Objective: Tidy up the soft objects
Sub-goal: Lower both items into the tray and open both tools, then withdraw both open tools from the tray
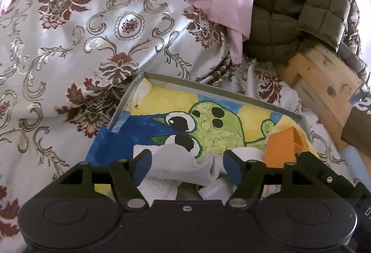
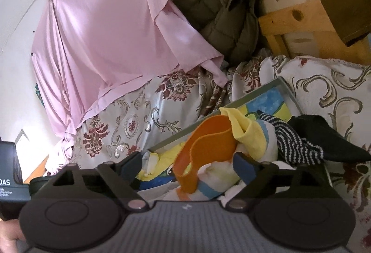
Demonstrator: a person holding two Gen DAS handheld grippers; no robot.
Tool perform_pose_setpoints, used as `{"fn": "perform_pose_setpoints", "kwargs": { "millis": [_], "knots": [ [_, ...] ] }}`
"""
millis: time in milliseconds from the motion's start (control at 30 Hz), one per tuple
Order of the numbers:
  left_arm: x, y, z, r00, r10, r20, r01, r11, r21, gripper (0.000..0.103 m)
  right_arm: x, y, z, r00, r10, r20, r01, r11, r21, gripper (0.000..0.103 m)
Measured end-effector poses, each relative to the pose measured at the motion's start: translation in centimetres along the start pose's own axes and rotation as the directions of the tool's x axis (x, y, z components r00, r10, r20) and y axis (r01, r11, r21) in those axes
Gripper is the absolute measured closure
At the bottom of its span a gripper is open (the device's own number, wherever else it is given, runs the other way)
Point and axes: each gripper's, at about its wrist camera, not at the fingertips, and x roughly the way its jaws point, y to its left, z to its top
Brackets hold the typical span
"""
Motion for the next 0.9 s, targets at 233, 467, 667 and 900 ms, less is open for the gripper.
{"fn": "perform_pose_setpoints", "kwargs": {
  "millis": [233,467,667,900],
  "knots": [
    [-3.7,0.6,-0.6,1.000,-0.002,0.017,0.002,1.000,0.011,0.024,-3.0,2.0,0.5,1.000,-0.007,0.026,0.008,0.999,-0.044,0.003],
    [-7.0,0.4,-1.2,0.999,0.003,0.054,-0.007,0.998,0.061,0.017,-6.2,3.4,1.1,0.996,-0.030,0.080,0.036,0.996,-0.081,0.000],
    [-9.9,-0.2,-2.1,0.993,-0.005,0.122,-0.004,0.997,0.074,0.013,-9.1,4.9,0.9,0.992,-0.038,0.117,0.051,0.993,-0.107,0.000],
    [-14.0,-0.8,-4.4,0.977,-0.015,0.211,-0.011,0.993,0.119,0.009,-11.9,7.3,-0.4,0.988,-0.066,0.143,0.091,0.980,-0.175,0.000]
  ]
}}
